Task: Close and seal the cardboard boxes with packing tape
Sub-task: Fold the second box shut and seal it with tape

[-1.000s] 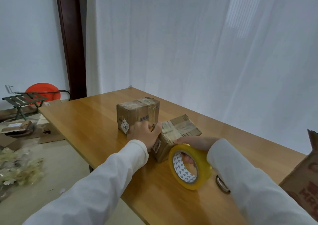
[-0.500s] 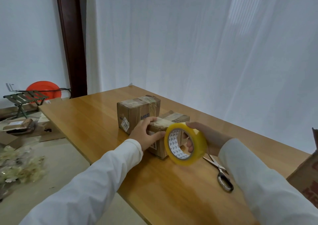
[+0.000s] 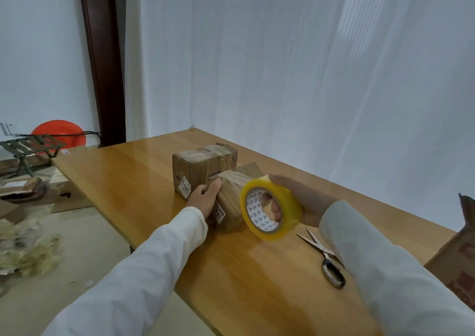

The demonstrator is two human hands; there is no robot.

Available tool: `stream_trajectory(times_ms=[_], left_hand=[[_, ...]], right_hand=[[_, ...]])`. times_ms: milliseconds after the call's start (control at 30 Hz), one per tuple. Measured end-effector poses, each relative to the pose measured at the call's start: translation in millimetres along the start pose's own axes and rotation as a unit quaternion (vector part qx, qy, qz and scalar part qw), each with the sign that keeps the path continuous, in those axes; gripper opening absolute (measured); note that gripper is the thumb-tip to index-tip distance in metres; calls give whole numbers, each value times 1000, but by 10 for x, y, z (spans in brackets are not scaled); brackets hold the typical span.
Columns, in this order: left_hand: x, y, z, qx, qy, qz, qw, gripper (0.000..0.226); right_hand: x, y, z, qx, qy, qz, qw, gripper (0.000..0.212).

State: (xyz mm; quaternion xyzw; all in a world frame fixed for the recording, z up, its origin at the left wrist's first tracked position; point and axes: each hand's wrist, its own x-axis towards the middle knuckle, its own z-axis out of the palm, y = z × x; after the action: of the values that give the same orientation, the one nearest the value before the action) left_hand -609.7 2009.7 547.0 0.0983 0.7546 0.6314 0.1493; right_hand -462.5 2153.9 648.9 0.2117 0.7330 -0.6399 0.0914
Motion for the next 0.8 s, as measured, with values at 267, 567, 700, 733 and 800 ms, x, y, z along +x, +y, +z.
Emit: stream_trajectory(times_ms=[267, 567, 700, 733, 800], left_hand=[[25, 22, -10, -25, -32, -92, 995, 93], [41, -14, -82, -70, -39, -170, 982, 93], [-13, 17, -84, -89, -68, -175, 978, 75], [-16, 6, -72, -56, -72, -166, 982, 78], [-9, -20, -50, 93, -76, -123, 985, 89]], right_hand=[[32, -322, 180, -137, -2, 97, 986, 54], [133, -97, 375, -418, 11, 103, 902, 29], [67, -8, 286, -242, -46, 210, 946, 49], [64, 4, 259, -228, -35, 212, 950, 50], [96, 8, 241, -230, -19, 211, 950, 49]])
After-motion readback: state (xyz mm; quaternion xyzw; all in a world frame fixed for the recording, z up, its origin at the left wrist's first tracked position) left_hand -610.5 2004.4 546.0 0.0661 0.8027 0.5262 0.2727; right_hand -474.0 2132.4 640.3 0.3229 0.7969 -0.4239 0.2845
